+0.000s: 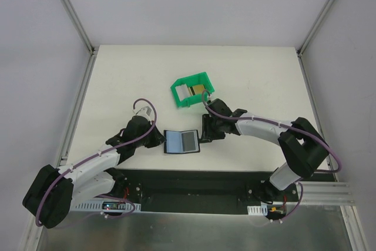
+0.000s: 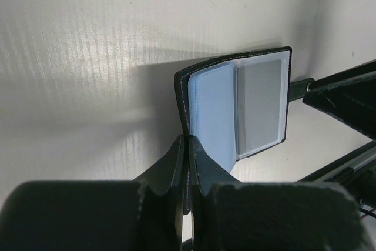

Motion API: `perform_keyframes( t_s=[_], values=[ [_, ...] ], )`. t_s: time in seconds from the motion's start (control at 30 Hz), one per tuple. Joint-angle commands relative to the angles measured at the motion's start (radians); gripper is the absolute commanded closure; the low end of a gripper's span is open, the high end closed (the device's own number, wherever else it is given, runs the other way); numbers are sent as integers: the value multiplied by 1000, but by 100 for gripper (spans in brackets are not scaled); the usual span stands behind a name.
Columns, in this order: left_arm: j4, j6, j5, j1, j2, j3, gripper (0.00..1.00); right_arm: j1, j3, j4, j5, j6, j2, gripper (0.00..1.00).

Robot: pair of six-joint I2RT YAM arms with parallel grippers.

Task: Put the credit cards into the card holder
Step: Move the storage box to the center of the board.

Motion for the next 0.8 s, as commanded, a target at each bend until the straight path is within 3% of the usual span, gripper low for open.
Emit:
perform_keyframes(
  t_s=[0.0,0.2,0.3,0.43,0.6,0.77],
  values=[
    [-13,23,-14,12,-18,15,100,-19,9,-48,50,-30,-32,53],
    [-15,25,-12,12,-22,24,100,-21,96,-70,37,-68,-61,51],
    [-18,25,-15,12,-30,28,100,-30,170,-114,115,-60,-78,41],
    [-19,26,-9,14,-30,29,100,-79,224,-113,183,25,-84,27],
    [-19,25,-3,12,-24,31,100,-118,311,-99,280,147,-30,18],
    [-19,23,0,12,-19,37,100,-168,423,-99,321,282,86,16]
  ],
)
